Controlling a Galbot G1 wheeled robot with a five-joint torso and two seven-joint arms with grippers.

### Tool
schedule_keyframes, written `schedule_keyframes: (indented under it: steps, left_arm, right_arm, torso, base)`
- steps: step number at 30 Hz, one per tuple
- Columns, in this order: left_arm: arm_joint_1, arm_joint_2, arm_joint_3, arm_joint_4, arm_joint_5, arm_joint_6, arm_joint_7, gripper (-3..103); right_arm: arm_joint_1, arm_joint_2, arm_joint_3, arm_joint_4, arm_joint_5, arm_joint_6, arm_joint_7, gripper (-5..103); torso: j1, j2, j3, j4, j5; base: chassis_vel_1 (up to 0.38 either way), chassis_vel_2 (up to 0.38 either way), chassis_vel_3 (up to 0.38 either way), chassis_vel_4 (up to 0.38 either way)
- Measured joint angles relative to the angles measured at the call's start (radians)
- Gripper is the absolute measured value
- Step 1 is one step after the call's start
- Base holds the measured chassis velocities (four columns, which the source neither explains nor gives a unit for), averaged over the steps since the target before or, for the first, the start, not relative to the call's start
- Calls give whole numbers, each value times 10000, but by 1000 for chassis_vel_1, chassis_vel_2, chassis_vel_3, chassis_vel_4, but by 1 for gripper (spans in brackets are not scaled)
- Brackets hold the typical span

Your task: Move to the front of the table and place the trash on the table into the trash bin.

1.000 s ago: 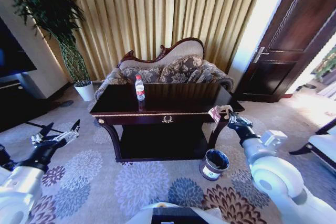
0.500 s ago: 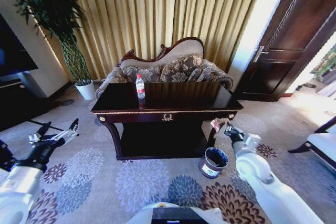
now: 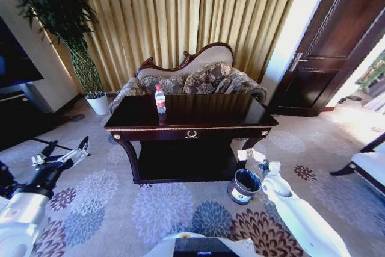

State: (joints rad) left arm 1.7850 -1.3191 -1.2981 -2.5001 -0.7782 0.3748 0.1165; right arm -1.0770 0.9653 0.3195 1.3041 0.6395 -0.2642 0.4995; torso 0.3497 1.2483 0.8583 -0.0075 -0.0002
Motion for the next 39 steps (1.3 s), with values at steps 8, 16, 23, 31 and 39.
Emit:
schedule_keyframes:
  steps: [8,16,23,31,39]
  left_arm:
    - [83,-24,-33,0,4,-204,11,100]
    - [208,-55,-104,1,-9,-383,7,100]
    - [184,-80,-24,0,-9,-384,5,100]
    - [174,-90,-14,0,-9,-384,6,100]
    - [146,-114,12,1,9,-384,9,100]
  right_arm:
    - [1644,1028,-435,-2875,-1004,8,15,0]
    - [1945,1554,-198,-4160,-2086,29,48,0]
    - [1902,1586,-146,-4076,-2151,34,47,18]
    - [1728,1443,-97,-3752,-2086,33,47,51]
    - [1297,1285,10,-3246,-1977,17,36,89]
  torso:
    - [0,0,0,1,-1]
    - [0,0,0,-3,0]
    - [-1,0,0,-1,0]
    - [-1,0,-1,0,0]
    - [-1,0,-1,0,1]
  base:
    - [0,0,0,0]
    - [0,0,0,0]
    - [0,0,0,0]
    - [0,0,0,0]
    - [0,0,0,0]
